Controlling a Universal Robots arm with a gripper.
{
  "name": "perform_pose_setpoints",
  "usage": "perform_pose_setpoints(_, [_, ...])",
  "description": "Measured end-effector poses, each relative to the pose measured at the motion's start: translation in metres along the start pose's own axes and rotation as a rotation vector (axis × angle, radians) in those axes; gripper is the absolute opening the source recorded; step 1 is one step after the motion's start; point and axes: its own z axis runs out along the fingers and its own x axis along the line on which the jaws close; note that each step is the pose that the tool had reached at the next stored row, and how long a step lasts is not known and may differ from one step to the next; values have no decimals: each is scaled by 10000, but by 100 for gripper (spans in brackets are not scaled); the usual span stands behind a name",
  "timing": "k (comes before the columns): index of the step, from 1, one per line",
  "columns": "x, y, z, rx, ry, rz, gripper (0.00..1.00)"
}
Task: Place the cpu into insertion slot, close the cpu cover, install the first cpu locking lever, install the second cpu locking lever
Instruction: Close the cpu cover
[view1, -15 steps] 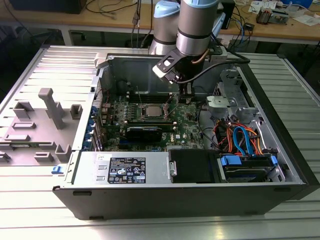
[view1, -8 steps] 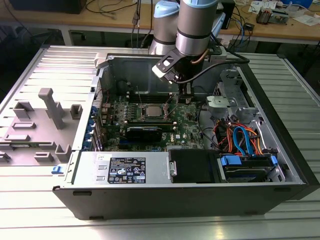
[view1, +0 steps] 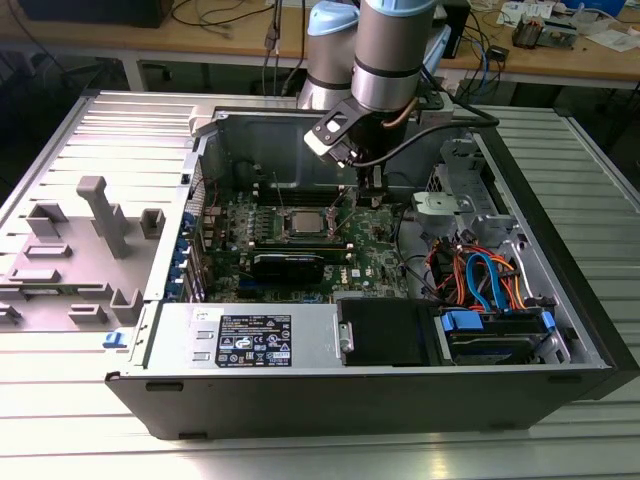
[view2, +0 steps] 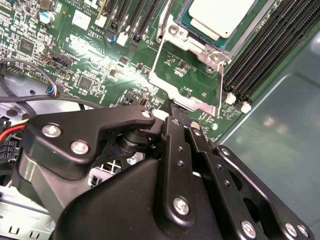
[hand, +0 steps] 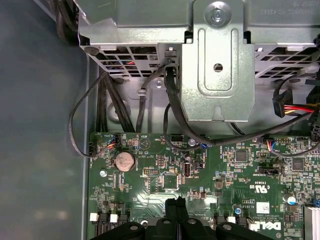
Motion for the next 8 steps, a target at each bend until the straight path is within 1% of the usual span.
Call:
perform_pose_setpoints(3, [43, -3, 3, 17, -1, -82, 11])
perform_pose_setpoints(5, [47, -19, 3, 40, -2, -98, 11])
perform_pose_setpoints(8, [48, -76, 3, 75, -1, -117, 11])
